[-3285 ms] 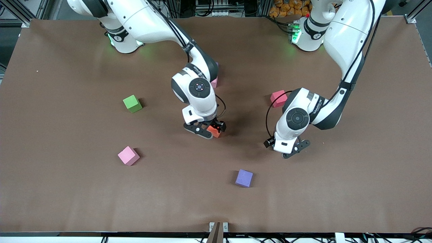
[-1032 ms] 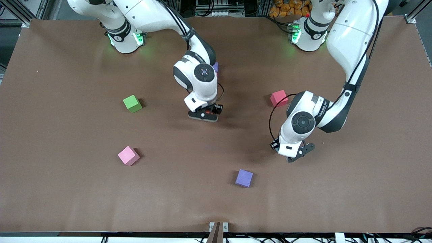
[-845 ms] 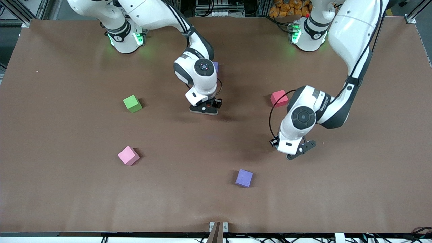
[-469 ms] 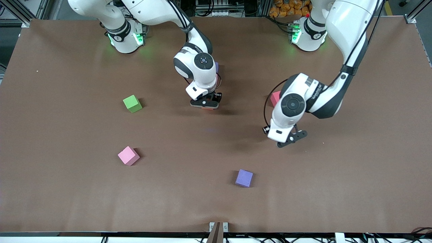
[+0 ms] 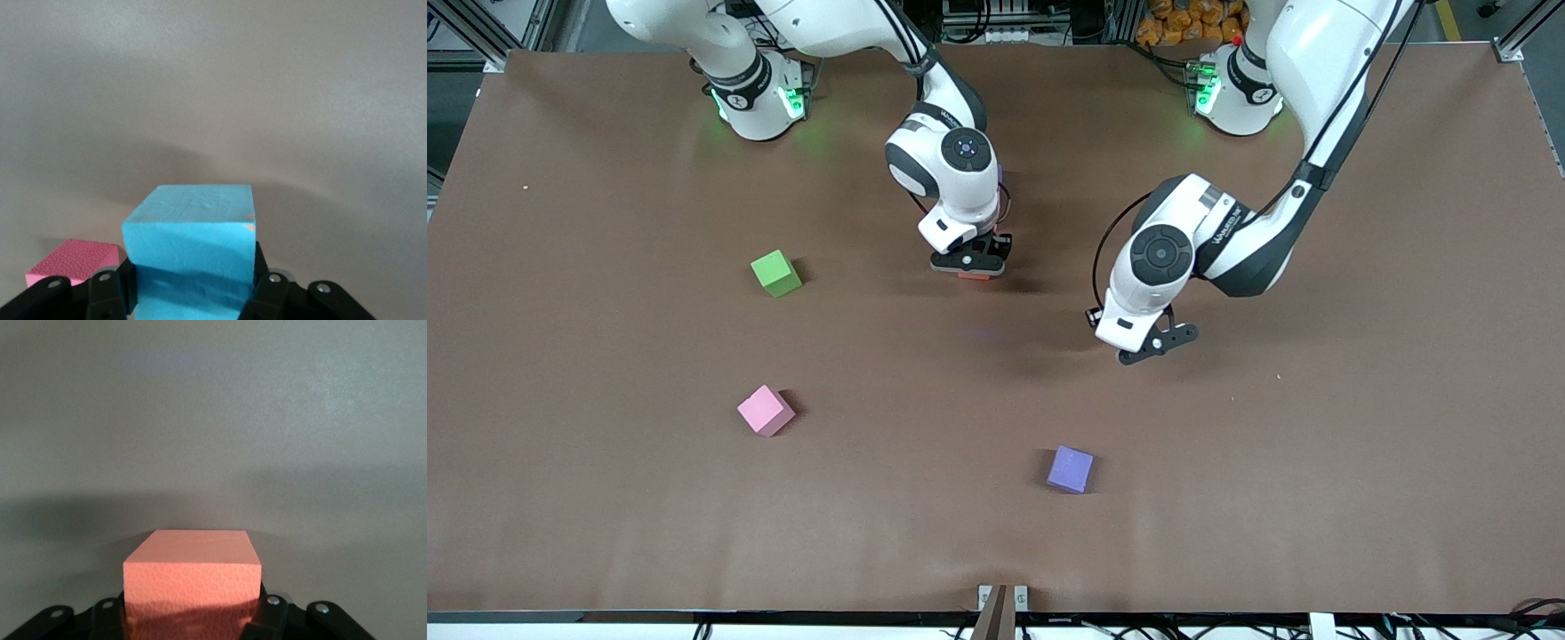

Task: Arrange blocks into number 1
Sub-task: 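Place the orange cube below the light pink cube with the right gripper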

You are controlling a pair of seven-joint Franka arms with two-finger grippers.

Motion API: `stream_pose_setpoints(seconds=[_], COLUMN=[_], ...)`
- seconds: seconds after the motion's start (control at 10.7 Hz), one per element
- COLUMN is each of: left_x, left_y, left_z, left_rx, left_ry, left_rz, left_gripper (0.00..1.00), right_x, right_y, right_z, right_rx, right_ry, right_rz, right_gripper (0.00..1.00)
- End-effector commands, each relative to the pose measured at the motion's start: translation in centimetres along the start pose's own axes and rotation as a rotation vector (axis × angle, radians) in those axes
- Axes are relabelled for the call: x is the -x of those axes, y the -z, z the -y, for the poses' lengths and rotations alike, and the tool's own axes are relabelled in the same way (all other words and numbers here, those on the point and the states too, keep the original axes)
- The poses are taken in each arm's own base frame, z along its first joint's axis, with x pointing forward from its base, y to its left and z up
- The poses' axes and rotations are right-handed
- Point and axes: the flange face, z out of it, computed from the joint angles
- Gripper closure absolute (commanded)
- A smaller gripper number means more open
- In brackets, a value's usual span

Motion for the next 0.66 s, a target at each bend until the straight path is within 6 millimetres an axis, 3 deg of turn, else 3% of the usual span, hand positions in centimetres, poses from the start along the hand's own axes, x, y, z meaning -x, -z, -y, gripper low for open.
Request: stream_pose_setpoints(seconds=[0.0,0.56], left_x=[0.2,-0.3], left_y=[0.6,0.5], left_z=[0.9,1.2], left_rx=[-0.003,-0.001], left_ry=[0.016,0.013], left_rz=[0.009,0.012], left_gripper=[1.0,1.0], right_x=[1.5,4.0], right_y=[0.6,-0.8], right_z=[-0.2,-0.2], right_rx=[-0.014,-0.018], right_ry=[0.007,0.026], right_rz=[-0.011,-0.011], right_gripper=[1.0,1.0])
